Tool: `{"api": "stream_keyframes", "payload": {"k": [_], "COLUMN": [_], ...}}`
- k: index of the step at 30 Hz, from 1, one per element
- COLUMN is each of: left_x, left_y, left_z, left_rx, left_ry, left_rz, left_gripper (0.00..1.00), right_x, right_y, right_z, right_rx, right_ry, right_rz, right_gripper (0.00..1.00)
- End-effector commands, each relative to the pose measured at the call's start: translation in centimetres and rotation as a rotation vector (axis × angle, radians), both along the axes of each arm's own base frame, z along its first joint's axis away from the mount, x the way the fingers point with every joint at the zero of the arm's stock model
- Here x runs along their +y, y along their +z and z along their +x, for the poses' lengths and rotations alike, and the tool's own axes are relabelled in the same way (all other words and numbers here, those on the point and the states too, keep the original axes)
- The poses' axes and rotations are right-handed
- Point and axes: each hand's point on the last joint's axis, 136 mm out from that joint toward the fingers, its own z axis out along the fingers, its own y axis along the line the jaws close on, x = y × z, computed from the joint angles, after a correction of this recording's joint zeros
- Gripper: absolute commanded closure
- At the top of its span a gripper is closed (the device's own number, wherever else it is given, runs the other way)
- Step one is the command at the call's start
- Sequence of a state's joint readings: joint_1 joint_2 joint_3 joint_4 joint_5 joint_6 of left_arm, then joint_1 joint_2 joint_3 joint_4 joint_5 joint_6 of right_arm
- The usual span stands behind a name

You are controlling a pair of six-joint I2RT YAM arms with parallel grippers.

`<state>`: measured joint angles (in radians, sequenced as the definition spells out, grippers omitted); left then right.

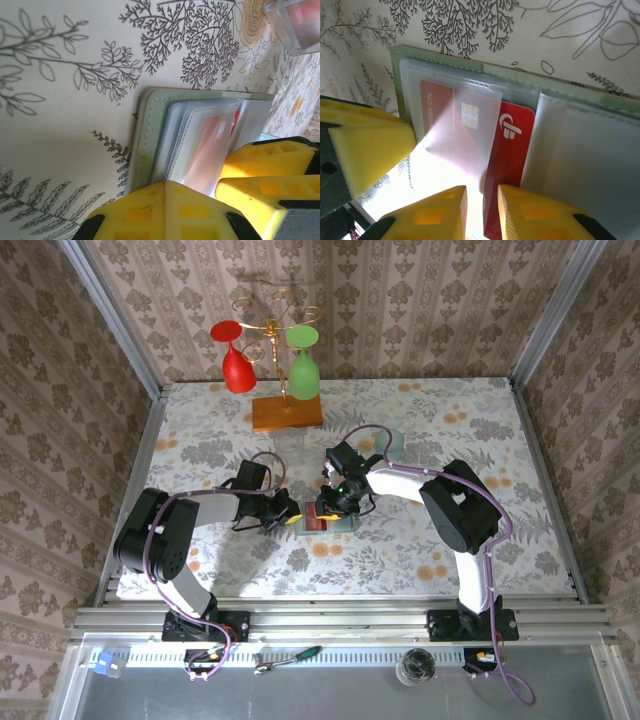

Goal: Take the credit cards out of the card holder

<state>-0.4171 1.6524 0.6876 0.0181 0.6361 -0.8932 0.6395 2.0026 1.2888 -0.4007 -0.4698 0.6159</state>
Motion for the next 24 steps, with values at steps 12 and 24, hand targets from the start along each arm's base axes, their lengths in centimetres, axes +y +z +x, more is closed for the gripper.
{"api": "stream_keyframes", "payload": {"k": [12,24], "left_x": [-0.2,-1.4], "left_y": [1.7,1.1], "left_z": [0.3,-1.1], "left_rx": [-0.036,-0.010], "left_ry": [-0.024,-0.093], "left_rz": [0.016,0.063], "left_gripper": [1.00,1.00], "right_x": [-0.3,-0.7], "right_y": [2.1,2.4], "right_z": [0.0,0.3], "right_rx": [-0.051,-0.068], "right_ry": [-0.003,-0.022], "right_rz": [0.001,0.002], "right_gripper": [0.75,0.75]}}
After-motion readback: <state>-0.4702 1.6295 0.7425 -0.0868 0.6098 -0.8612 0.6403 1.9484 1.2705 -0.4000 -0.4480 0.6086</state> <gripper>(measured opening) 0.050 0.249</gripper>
